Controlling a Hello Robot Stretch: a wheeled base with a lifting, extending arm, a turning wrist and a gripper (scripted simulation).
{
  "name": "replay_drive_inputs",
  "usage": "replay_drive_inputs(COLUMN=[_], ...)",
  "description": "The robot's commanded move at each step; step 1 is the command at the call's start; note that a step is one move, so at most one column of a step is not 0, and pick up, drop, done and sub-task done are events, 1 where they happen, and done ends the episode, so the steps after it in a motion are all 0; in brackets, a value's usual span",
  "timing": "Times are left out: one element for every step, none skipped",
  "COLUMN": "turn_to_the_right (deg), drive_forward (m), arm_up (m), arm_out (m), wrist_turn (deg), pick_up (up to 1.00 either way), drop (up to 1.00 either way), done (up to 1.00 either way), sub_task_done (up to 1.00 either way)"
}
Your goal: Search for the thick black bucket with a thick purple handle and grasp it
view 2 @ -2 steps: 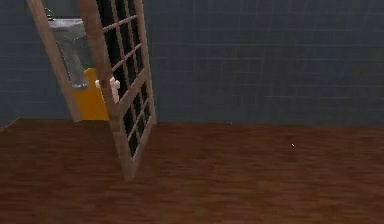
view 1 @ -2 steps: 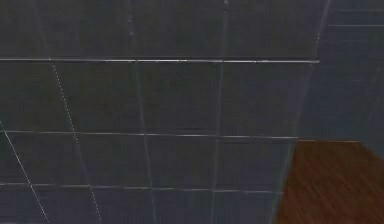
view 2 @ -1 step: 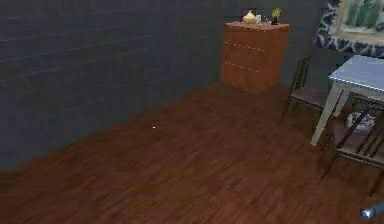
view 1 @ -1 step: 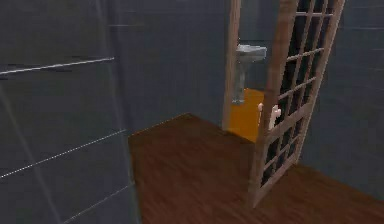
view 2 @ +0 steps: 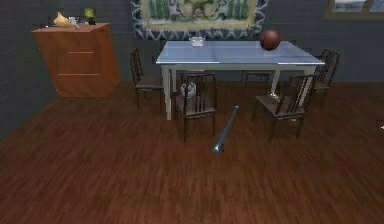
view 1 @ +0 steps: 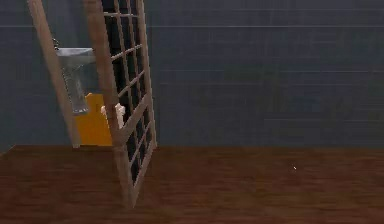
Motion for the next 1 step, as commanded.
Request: replay_drive_inputs(turn_to_the_right=[0.0], drive_forward=[0.35], arm_up=[0.0], arm_out=[0.0], wrist_turn=[0.0], pick_up=[0.0], drop=[0.0], done=[0.0], sub_task_done=[0.0])
